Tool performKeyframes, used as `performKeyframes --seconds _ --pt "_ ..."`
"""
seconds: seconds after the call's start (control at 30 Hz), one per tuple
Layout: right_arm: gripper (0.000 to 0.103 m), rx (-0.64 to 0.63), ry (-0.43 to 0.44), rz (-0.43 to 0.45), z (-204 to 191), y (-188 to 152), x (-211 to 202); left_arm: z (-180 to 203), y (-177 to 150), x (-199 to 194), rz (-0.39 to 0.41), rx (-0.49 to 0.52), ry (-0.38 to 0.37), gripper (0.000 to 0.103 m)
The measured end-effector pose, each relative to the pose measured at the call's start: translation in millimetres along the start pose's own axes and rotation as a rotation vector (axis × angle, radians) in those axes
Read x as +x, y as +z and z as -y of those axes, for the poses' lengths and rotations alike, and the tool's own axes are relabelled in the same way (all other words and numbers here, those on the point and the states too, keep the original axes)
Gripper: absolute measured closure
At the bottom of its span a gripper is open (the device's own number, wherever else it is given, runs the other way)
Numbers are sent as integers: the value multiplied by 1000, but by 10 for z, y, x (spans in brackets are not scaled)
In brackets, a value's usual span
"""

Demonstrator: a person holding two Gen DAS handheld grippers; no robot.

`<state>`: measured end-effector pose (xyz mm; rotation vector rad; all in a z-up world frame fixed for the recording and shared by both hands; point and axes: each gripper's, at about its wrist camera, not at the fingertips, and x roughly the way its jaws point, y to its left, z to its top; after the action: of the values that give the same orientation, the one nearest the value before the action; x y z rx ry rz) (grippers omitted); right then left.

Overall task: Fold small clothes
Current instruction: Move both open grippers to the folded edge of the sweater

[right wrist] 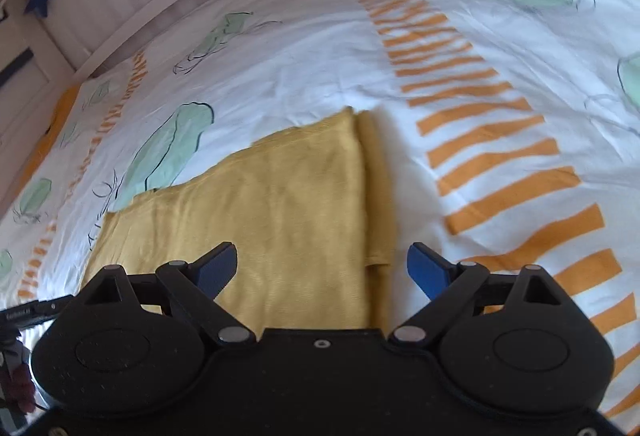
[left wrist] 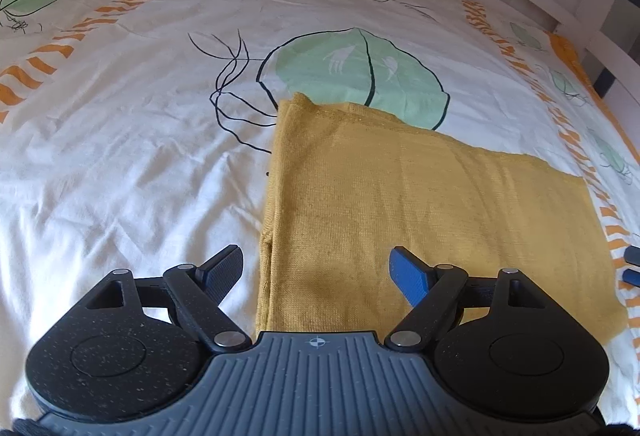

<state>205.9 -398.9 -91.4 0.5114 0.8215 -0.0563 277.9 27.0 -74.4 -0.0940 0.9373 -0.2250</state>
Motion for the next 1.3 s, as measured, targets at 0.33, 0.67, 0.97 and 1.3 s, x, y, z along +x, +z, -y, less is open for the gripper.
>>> performKeyframes --seconds 0.33,0.67,0.97,1.3 --pt "10 227 269 -47 542 62 407 21 35 92 -33 -17 22 24" --pt "80 295 269 -79 539 161 616 92 101 -8 4 0 32 24" --pt "81 104 191 -43 -177 466 306 -27 132 -7 0 -25 47 24" --pt "81 -59 256 -95 -1423 606 385 -120 153 -124 30 19 68 24"
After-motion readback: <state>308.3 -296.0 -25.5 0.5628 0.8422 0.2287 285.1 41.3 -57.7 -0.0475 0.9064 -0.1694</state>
